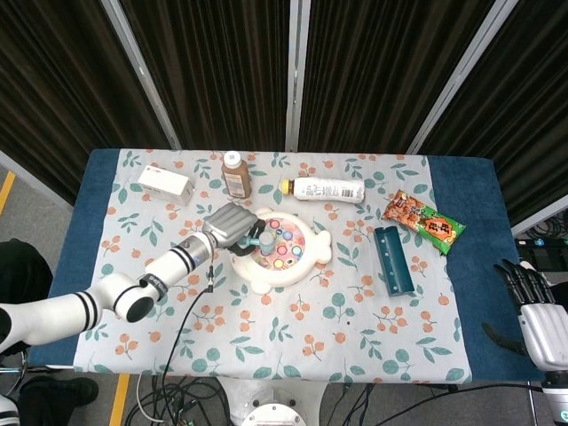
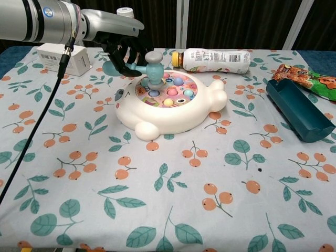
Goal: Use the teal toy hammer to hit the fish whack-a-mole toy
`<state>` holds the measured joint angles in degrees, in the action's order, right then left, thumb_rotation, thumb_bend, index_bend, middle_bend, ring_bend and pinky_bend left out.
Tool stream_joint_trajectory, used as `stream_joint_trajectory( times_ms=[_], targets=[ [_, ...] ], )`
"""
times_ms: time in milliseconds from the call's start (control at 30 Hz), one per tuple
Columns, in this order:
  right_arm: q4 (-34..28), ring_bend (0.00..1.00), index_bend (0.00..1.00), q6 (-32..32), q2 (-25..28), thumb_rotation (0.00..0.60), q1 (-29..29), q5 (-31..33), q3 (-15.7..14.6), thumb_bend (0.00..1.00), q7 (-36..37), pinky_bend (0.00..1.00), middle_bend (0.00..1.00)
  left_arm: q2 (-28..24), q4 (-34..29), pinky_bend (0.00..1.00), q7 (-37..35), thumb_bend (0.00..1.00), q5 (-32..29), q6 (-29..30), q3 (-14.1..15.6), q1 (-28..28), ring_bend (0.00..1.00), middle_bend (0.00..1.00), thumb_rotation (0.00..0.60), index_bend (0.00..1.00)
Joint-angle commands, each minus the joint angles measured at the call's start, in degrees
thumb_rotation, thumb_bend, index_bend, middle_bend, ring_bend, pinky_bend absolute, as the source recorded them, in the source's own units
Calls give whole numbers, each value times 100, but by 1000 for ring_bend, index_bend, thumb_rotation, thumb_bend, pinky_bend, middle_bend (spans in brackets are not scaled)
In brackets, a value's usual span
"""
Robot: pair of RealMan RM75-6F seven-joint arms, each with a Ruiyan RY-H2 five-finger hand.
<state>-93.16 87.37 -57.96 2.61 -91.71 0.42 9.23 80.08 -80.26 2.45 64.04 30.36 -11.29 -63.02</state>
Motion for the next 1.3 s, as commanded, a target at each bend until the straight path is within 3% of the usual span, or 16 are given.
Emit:
stream_joint_trajectory(
  times_ms=[33,200,600,1000,1300],
  targets=[
    [5,0,0,-4,0,600,-5,9,-1,94,5,0,51,72,73,666,-5,573,-25,-44,45,-31,506,596,600,613],
    [11,0,0,-11,2,600,-9,19,2,94,12,0,51,139,182,666,-2,573,-74,-74,89,-70,506,596,600,613],
    [67,0,0,13,-2,600,-28,16,7,94,74,0,51,153,106,667,-110,573,-278,-176,-116,-334,506,596,600,612],
    [189,0,0,16,-38,600,-64,64,5,94,218,0,51,551,540,667,216,574,-720,-245,74,-615,506,596,600,612],
    [213,0,0,65,-41,600,-92,55,11,94,242,0,51,404,299,667,237,574,-777,-107,49,-625,506,596,600,612]
  ],
)
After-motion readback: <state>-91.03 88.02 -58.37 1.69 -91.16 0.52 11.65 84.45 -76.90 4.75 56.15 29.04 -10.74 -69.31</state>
